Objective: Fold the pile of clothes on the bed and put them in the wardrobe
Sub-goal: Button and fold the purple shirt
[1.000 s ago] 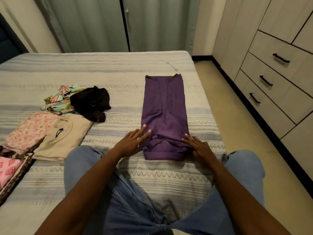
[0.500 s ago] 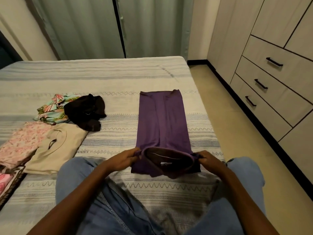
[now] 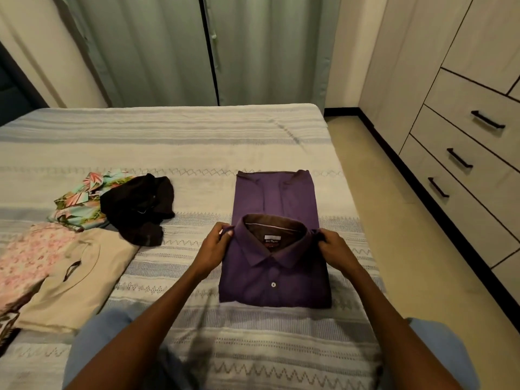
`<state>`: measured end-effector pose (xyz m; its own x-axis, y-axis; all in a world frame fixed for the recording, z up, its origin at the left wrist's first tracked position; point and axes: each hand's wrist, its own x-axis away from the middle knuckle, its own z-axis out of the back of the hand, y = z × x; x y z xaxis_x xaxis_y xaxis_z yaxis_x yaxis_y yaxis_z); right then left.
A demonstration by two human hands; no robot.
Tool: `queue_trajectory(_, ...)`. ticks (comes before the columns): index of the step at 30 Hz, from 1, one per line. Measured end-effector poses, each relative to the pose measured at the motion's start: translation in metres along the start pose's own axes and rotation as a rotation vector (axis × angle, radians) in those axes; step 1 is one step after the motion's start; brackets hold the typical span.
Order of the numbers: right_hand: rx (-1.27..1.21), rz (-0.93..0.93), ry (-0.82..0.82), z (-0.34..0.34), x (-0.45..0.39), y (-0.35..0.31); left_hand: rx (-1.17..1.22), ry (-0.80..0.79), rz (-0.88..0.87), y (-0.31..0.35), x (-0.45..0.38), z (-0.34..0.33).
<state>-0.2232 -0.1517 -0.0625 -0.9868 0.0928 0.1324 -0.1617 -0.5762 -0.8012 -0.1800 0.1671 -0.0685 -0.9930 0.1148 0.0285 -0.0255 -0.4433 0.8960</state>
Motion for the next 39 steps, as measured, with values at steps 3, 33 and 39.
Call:
queue_trajectory(3, -0.003, -0.030, 0.047, 0.005, -0.053, -0.008, -0.040, 0.057, -0.016, 0.007, -0.050, -0.004)
queue_trajectory(33, 0.491, -0.105, 0.365, -0.032, -0.328, 0.009, -0.733, 0.249, -0.005, -0.036, -0.340, -0.052)
queue_trajectory(39, 0.525, 0.175, 0.355, -0.055, -0.241, 0.003, -0.801, 0.123, -0.311, -0.025, -0.258, -0.058)
